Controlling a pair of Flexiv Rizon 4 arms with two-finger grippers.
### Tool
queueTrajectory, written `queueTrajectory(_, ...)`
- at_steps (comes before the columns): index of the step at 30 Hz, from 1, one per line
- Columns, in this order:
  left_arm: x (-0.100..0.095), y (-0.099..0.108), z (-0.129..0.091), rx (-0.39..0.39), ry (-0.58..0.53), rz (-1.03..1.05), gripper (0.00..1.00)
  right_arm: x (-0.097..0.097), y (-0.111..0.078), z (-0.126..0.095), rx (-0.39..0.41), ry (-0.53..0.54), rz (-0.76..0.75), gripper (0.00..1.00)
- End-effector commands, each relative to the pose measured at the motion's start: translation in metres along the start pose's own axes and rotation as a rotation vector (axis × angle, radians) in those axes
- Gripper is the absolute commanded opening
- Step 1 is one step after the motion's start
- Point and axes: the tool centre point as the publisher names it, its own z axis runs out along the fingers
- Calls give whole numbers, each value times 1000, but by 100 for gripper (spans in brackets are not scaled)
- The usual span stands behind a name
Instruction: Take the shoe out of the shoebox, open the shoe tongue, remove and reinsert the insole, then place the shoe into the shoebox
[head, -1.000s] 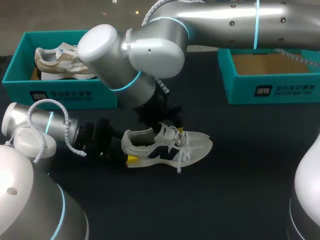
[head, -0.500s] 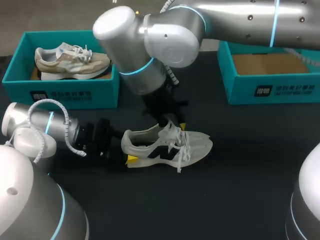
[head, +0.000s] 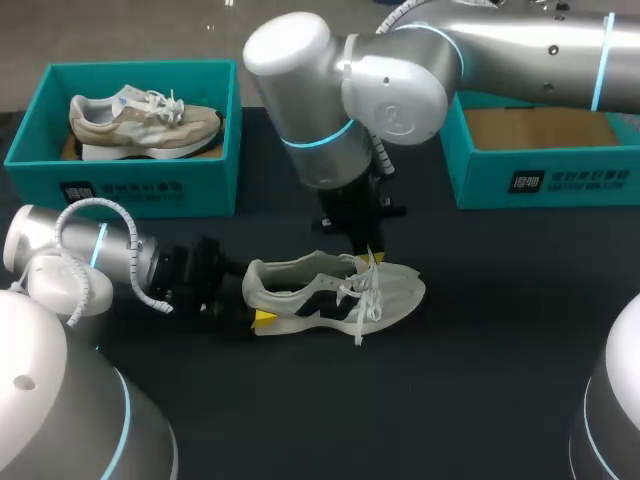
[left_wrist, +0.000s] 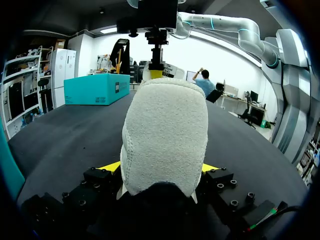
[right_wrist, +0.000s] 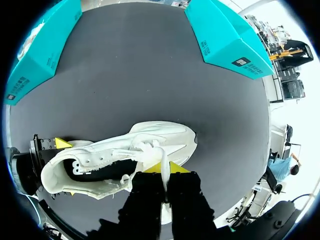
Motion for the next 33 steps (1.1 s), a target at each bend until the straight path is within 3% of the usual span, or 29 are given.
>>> queueTrajectory(1, -2, 5, 1, -3, 1, -1, 0, -12, 4, 12, -12, 85, 2, 7)
queueTrajectory(8, -2, 5, 1, -3, 1, -1, 0, -30, 10, 33, 5, 84, 45, 13)
queueTrajectory(15, -2, 5, 1, -3, 1, -1, 0, -33, 8, 57, 20, 87, 84, 19)
queueTrajectory(18, -2, 5, 1, -3, 1, -1, 0, -34, 7, 62, 20, 86, 100, 30)
queueTrajectory(21, -2, 5, 1, -3, 1, -1, 0, -35, 3, 58, 2, 94, 115, 42)
queueTrajectory(29, -2, 5, 1, -3, 1, -1, 0, -43, 3, 39, -40, 102, 123, 49)
queueTrajectory(33, -2, 5, 1, -3, 1, -1, 0, -46, 3, 17, -92, 122, 123, 73)
